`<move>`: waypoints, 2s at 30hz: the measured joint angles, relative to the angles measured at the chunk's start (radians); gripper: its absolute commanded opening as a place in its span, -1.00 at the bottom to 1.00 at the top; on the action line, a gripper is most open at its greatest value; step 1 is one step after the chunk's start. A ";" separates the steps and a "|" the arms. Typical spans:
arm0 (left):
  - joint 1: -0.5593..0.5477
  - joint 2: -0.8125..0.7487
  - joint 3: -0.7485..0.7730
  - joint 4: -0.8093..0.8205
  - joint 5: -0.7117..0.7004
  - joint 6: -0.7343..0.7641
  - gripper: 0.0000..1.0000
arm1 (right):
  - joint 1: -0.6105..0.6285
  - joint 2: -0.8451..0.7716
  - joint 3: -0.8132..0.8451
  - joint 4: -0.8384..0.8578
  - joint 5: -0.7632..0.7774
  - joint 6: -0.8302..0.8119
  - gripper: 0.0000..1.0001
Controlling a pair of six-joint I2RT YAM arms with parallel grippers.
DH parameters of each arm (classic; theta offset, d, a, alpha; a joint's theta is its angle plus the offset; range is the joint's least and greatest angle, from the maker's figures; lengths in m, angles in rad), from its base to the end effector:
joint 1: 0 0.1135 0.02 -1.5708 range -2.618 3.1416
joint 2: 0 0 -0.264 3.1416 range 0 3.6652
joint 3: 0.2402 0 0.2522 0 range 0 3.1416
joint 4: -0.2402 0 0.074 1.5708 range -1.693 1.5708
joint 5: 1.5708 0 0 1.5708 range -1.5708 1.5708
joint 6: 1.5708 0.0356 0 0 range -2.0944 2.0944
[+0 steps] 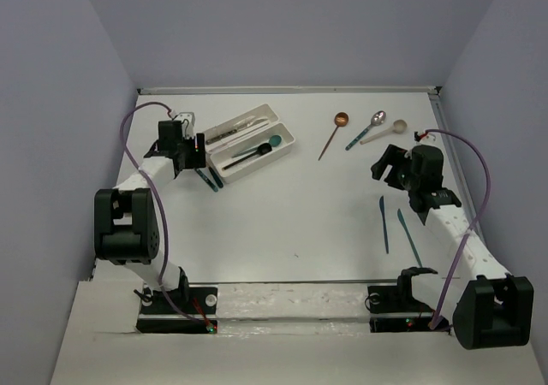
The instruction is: Sort the eating utensils into containers
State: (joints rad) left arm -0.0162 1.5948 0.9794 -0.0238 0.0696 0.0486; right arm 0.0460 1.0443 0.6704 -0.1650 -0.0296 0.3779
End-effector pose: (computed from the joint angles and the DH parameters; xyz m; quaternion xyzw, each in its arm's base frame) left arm 0.3488 -0.0081 0.2197 0.0446 0.8919 -0.0238 0.4493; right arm 0.2310 0.0117 0.2519 0.1365 0.8590 0.1164 0.4796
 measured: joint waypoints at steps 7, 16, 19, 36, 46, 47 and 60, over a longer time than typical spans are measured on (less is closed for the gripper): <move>0.007 0.058 -0.032 0.066 -0.018 -0.027 0.55 | 0.000 -0.014 0.000 -0.005 0.004 -0.002 0.61; 0.005 0.166 -0.021 0.109 -0.037 -0.032 0.47 | 0.000 -0.014 0.000 -0.007 0.007 -0.005 0.62; 0.005 0.177 -0.017 0.126 -0.052 -0.032 0.37 | 0.000 -0.014 0.000 -0.008 0.008 -0.006 0.62; 0.127 0.135 -0.067 0.122 -0.016 0.038 -0.77 | 0.000 -0.018 0.000 -0.008 0.008 -0.009 0.62; 0.223 0.108 -0.082 0.083 0.011 0.113 -1.00 | 0.000 -0.045 0.000 -0.011 0.008 -0.009 0.62; 0.223 0.101 -0.086 0.077 0.016 0.120 -1.00 | 0.000 -0.045 0.000 -0.011 0.008 -0.009 0.62; 0.260 -0.063 -0.124 0.072 0.134 0.200 -1.00 | 0.000 -0.050 0.000 -0.011 0.010 -0.009 0.62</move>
State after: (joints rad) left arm 0.2440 1.5314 0.8558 0.0486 0.2035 0.2489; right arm 0.0460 0.9943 0.6704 -0.1764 -0.0196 0.3691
